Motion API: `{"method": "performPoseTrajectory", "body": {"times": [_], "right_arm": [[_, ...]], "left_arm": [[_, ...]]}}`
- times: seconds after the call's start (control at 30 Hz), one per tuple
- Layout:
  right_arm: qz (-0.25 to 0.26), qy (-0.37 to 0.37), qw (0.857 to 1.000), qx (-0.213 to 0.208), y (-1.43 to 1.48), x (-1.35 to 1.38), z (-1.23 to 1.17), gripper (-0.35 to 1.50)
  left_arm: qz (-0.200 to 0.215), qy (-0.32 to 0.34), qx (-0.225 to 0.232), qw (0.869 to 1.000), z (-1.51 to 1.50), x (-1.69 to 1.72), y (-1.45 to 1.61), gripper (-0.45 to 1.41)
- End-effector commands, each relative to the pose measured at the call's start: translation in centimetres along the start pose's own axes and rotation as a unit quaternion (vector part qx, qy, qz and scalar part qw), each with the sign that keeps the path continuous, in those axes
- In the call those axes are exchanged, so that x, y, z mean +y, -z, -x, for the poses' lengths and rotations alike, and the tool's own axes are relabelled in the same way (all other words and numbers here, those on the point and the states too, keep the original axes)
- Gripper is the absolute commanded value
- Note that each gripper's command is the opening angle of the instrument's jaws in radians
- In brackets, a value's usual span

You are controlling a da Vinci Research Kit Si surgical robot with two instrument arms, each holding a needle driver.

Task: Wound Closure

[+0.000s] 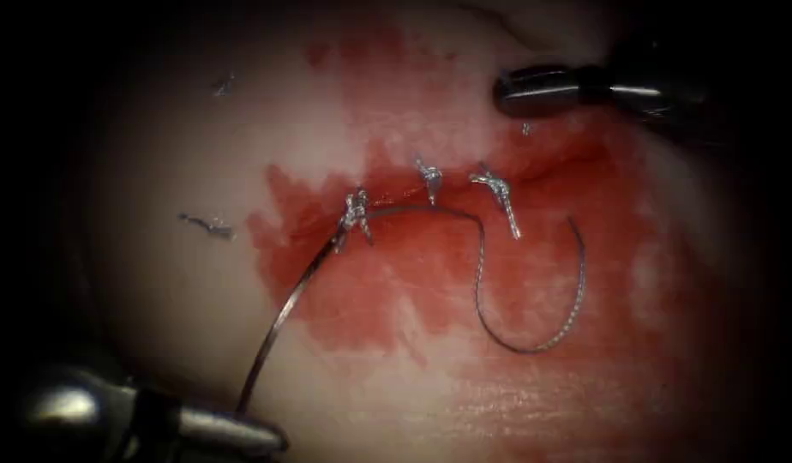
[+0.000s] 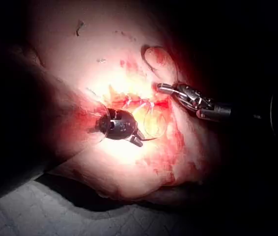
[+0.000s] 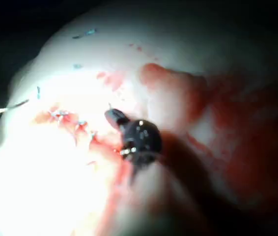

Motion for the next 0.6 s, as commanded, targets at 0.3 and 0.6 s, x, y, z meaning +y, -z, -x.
{"method": "performPoseTrajectory", "body": {"times": [0.3,0.6], "right_arm": [[-0.007,0.036,0.998,0.041,0.18,-0.1,-0.02,-0.35],[-0.008,0.051,0.997,0.056,0.26,-0.14,-0.34,-0.35]], "left_arm": [[0.0,0.002,0.0,1.0,0.02,-0.06,-0.06,-0.35],[0.0,0.002,0.001,1.0,0.02,-0.05,-0.06,-0.35]]}}
